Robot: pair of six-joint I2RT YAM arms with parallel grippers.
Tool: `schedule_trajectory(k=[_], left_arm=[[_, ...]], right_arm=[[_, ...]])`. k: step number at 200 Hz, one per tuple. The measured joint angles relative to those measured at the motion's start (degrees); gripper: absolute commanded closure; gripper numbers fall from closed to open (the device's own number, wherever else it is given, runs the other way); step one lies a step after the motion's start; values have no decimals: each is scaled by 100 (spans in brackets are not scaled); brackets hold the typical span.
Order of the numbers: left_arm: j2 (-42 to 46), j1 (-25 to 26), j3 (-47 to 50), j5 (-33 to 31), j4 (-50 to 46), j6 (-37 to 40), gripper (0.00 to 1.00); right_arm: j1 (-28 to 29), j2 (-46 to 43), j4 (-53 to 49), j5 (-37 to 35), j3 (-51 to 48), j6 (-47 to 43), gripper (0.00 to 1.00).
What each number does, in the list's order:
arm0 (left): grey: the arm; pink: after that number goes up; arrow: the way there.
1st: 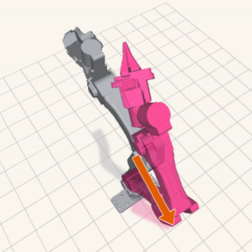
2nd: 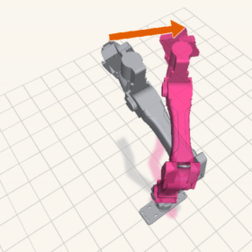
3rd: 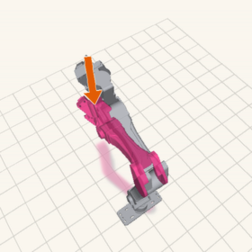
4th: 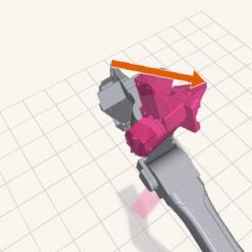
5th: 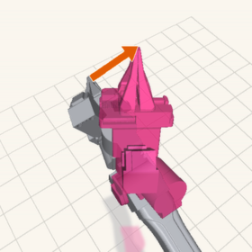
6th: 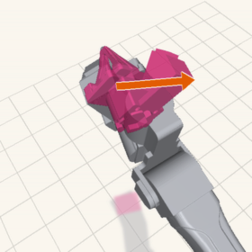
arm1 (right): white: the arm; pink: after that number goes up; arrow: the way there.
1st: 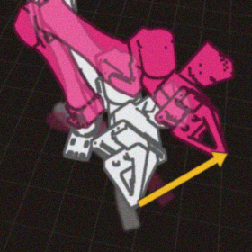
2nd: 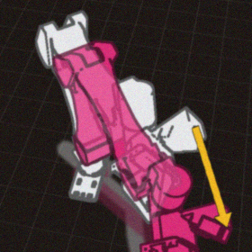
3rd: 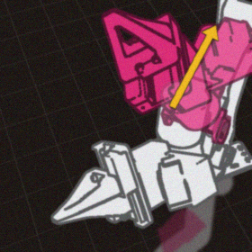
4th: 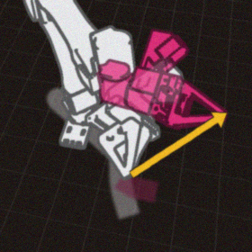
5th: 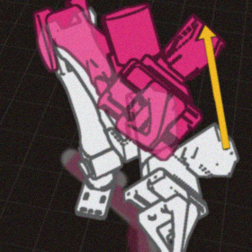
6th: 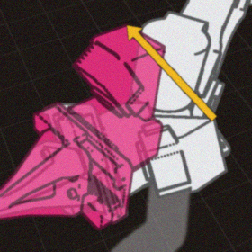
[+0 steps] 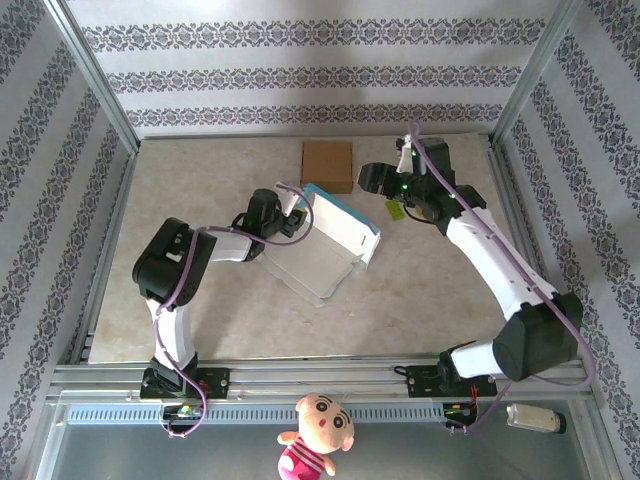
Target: Fold the paper box
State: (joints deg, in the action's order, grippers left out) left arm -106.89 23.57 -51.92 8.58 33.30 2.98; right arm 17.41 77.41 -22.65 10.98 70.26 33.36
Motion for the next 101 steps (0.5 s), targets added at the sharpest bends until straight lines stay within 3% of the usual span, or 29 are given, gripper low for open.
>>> schedule_trajectory(k=[26,47,84,101], left_arm=[[929,-2,-2,-190,-568,-949,50],[1270,-39,-992,-195,-1880,-1853,47],[439,-431,-3724,813,-4105,-2747,46],[-90,-570,-4642,1211,-4911,-2859,40]], right_arm=[[52,-527,-245,-610,-507,852,32],[291,-1005,-507,-960,-964,1657,34],[778,-1161,-678,-973,-1241,2750,33],[863,-1062,-647,-872,-1263,3104,35]])
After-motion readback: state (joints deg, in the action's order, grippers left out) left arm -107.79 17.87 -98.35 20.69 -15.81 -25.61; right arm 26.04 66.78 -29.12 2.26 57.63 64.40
